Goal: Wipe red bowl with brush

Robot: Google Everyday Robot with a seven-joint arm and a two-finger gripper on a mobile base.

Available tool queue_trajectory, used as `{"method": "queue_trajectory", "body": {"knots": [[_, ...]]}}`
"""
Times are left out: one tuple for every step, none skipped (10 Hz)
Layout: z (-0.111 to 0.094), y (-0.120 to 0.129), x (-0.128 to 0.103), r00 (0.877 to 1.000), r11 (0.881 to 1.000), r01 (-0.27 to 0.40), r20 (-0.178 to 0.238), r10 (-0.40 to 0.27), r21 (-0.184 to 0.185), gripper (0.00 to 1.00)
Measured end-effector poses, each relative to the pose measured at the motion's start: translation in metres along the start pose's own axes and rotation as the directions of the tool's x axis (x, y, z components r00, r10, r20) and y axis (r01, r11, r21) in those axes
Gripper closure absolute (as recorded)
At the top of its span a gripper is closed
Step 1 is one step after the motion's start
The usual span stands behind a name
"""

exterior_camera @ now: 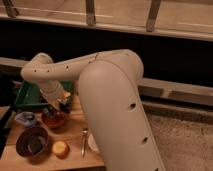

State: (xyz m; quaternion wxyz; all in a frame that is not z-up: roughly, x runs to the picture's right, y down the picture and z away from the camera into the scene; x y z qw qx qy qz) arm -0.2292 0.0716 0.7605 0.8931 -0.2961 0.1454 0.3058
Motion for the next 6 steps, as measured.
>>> {"method": "queue_trajectory", "body": {"knots": [[0.0, 0.003, -0.001, 1.0, 1.0, 0.014, -0.006, -0.014, 0.013, 1.0], [0.0, 0.006, 0.002, 1.0, 0.999, 0.026, -0.015, -0.025, 0.022, 1.0], [0.001, 0.008, 0.012, 0.999, 0.999, 0.037, -0.029, -0.036, 0.033, 1.0], [0.001, 0.004, 0.026, 0.999, 0.999, 0.032, -0.037, -0.031, 0.037, 1.0], [0.002, -0.001, 0.04, 0.999, 0.999, 0.021, -0.038, -0.019, 0.034, 1.0], [0.002, -0.008, 0.053, 0.999, 1.0, -0.001, -0.038, 0.002, 0.025, 1.0]]}}
